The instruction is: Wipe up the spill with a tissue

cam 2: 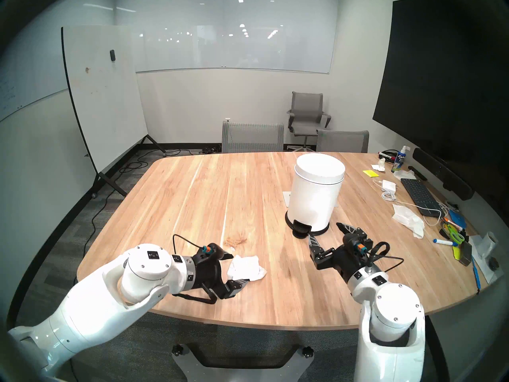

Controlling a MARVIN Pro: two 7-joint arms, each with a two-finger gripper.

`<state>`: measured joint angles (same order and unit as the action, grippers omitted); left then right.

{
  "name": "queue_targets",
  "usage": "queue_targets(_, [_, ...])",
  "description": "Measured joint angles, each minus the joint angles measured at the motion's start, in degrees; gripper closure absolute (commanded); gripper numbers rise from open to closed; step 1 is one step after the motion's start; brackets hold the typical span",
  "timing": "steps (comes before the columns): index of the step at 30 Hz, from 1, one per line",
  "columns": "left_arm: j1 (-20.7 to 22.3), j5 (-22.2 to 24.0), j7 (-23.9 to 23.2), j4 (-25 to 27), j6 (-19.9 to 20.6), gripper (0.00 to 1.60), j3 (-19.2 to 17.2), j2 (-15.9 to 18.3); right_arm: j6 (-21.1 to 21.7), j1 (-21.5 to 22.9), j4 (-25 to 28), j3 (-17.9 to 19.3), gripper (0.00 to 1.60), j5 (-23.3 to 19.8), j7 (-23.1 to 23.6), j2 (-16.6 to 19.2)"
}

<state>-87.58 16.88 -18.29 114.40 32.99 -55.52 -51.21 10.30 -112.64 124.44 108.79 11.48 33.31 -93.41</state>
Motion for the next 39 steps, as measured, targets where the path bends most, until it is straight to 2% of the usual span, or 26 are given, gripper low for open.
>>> queue_targets(10, [-3.36,-4.63,1.22,-0.57,-8.67,0.00,0.23,-0.53,0.00,-0.01,0.00,0.00,0.00,0.00,0.00,0.00])
queue_targets(13, [-3.59,-5.60,1.31,-1.66,-11.09,0.00,0.49,-0.90,0.00,-0.01,0.00,0.00,0.00,0.00,0.00,0.00])
queue_targets(14, [-3.60,-6.66,1.45,-3.50,-13.56,0.00,1.25,-1.35,0.00,-0.01,0.02,0.00,0.00,0.00,0.00,0.00])
queue_targets(16, [-3.50,-7.23,1.54,-4.75,-15.15,0.00,1.89,-1.64,0.00,-0.01,0.02,0.00,0.00,0.00,0.00,0.00])
queue_targets(22, [-2.46,-8.69,1.82,-8.00,-17.67,0.00,3.50,-2.86,0.00,-0.01,0.03,0.00,0.00,0.00,0.00,0.00])
queue_targets(32, [-0.43,-9.72,2.12,-10.44,-18.37,0.00,4.77,-4.77,0.00,-0.01,0.03,0.00,0.00,0.00,0.00,0.00])
queue_targets(33, [-0.23,-9.74,2.13,-10.46,-18.41,0.11,4.79,-4.95,0.00,-0.01,0.03,0.00,0.00,0.00,0.00,0.00])
queue_targets(34, [-0.14,-9.74,2.13,-10.48,-18.42,0.56,4.79,-5.01,0.00,-0.01,0.03,0.00,0.00,0.00,0.00,0.00])
queue_targets(35, [-0.06,-9.71,2.13,-10.50,-18.43,0.56,4.79,-5.08,0.00,-0.01,0.03,0.00,0.00,0.00,0.00,0.00])
queue_targets(37, [0.18,-9.43,2.12,-10.59,-18.45,1.60,4.70,-5.27,0.00,-0.01,0.03,0.00,0.00,0.00,0.00,0.00])
queue_targets(39, [0.27,-9.24,2.07,-10.62,-18.45,1.60,4.64,-5.32,0.00,-0.01,0.03,0.00,0.00,0.00,0.00,0.00])
